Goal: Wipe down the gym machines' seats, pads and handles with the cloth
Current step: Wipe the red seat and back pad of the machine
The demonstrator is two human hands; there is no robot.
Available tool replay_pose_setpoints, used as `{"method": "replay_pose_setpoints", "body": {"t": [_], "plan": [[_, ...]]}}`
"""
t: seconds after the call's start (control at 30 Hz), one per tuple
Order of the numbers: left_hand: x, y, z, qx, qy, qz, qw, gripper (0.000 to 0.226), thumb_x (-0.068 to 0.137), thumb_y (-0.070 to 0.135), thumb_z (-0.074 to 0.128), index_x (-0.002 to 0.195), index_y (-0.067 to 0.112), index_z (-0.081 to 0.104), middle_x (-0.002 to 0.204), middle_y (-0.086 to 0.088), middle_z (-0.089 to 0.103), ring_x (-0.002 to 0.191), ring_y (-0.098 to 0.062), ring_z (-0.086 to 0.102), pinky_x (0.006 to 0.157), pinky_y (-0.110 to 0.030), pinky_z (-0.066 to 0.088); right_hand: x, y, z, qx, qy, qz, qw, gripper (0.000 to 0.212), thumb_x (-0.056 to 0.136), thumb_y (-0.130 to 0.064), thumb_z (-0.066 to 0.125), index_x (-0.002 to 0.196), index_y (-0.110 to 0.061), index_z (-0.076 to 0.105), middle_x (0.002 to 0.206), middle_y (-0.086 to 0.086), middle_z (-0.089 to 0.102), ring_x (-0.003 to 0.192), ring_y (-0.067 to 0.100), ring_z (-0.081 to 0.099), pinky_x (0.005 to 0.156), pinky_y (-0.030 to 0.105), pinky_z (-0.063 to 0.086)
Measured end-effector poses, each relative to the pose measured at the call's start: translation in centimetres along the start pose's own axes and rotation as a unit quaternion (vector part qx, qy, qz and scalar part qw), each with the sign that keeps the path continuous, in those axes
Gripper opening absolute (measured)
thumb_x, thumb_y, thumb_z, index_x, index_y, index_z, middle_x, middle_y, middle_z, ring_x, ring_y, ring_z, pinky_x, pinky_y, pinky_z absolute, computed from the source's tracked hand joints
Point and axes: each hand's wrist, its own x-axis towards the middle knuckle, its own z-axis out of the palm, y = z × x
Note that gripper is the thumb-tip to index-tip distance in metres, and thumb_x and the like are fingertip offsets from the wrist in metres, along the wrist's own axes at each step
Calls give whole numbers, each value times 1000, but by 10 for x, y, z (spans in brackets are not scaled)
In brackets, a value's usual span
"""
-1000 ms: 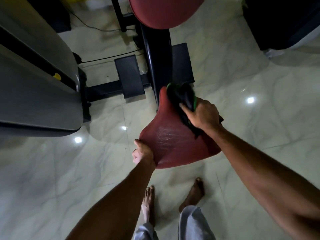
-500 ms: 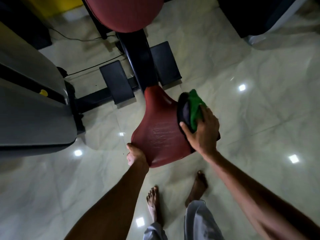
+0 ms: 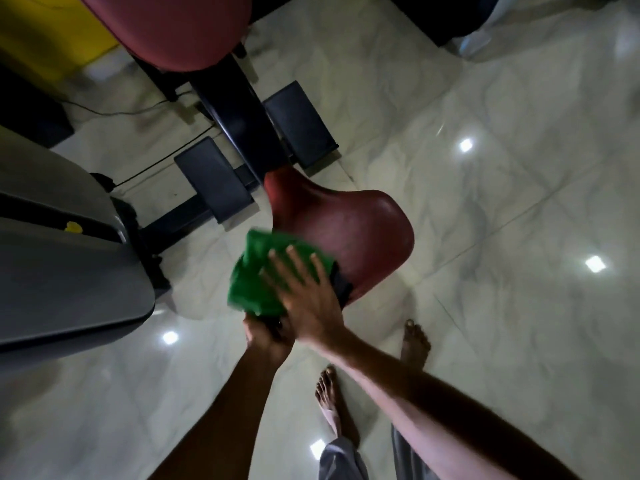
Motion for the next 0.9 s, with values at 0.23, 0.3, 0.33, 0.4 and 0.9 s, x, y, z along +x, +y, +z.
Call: {"method": "replay_pose_setpoints", "body": {"t": [0.23, 0.3, 0.33, 0.4, 0.9], "plan": [[4, 10, -2, 81, 30, -12, 996, 39, 102, 39, 34, 120, 17, 61, 127, -10, 61, 107, -28, 62, 85, -44, 51, -19, 78, -31, -52, -30, -51, 997, 92, 81, -64, 71, 157, -27, 36, 169, 4, 23, 155, 30, 21, 124, 56, 19], [2, 7, 1, 93, 33, -11, 995, 32, 102, 36, 39, 110, 18, 64, 121, -4, 64, 104, -24, 63, 87, -44, 51, -8, 114, -47, -49, 23, 21, 998, 77, 90, -64, 60, 154, -25, 43, 166, 6, 31, 153, 31, 27, 121, 55, 25], [2, 5, 1, 95, 31, -8, 995, 29, 102, 34, 41, 110, 20, 65, 119, -2, 65, 104, -22, 63, 88, -44, 52, -3, 131, -54, -49, 44, 70, 995, 73, 93, -65, 55, 153, -24, 45, 164, 6, 34, 152, 31, 29, 121, 53, 26], [-1, 4, 3, 110, 31, 0, 993, 30, 102, 31, 41, 117, 20, 65, 119, -1, 67, 108, -23, 63, 90, -44, 52, 9, 153, -61, -44, 61, 171, 982, 74, 96, -69, 47, 152, -23, 45, 161, 8, 39, 146, 32, 37, 115, 49, 35], [-20, 17, -23, 134, -8, -60, 989, 51, 99, 49, 36, 118, 9, 61, 125, -9, 65, 116, -29, 59, 107, -54, 40, -60, -26, 13, 81, 118, 347, 927, 93, 93, -63, 59, 163, -20, 17, 171, 16, -6, 155, 43, -10, 123, 64, 4]]}}
